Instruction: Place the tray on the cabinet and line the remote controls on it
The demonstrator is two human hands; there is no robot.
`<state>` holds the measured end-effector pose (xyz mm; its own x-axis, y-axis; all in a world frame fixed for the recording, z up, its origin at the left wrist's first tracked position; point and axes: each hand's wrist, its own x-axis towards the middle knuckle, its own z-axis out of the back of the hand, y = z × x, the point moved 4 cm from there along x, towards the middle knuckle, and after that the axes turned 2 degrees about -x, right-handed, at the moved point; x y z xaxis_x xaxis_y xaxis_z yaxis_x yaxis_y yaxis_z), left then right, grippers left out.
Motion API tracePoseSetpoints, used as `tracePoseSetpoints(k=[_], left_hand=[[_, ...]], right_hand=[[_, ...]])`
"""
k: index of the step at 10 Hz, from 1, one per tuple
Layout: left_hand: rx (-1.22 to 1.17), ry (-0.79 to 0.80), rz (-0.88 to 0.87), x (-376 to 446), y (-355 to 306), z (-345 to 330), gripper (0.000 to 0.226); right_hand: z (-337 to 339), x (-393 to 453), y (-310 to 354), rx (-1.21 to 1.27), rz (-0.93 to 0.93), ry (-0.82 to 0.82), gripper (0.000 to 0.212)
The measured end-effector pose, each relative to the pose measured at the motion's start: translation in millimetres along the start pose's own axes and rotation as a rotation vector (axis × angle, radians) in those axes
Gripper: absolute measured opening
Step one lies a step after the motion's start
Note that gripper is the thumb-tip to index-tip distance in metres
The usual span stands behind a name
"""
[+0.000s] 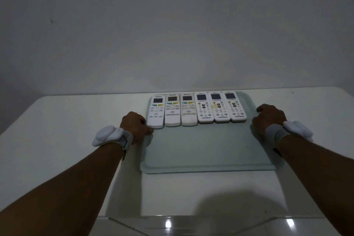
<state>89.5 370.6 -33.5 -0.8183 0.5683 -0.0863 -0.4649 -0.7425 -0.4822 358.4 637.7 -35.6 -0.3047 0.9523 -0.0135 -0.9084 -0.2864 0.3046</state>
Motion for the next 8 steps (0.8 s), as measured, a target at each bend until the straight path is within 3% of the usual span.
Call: tracePoseSetpoints(k=[6, 8], left_hand=[[0.045, -0.009, -0.023, 30.3, -6.0, -2.7, 0.037], [0.053, 0.004, 0.058, 28.3, -9.1, 7.2, 0.059]], right_hand=[[-2.4, 23.9, 10.5, -0.018, 0.010, -0.004, 0.029], [8.7, 22.9, 12.7, 0.098, -0.028, -0.004, 0.039]])
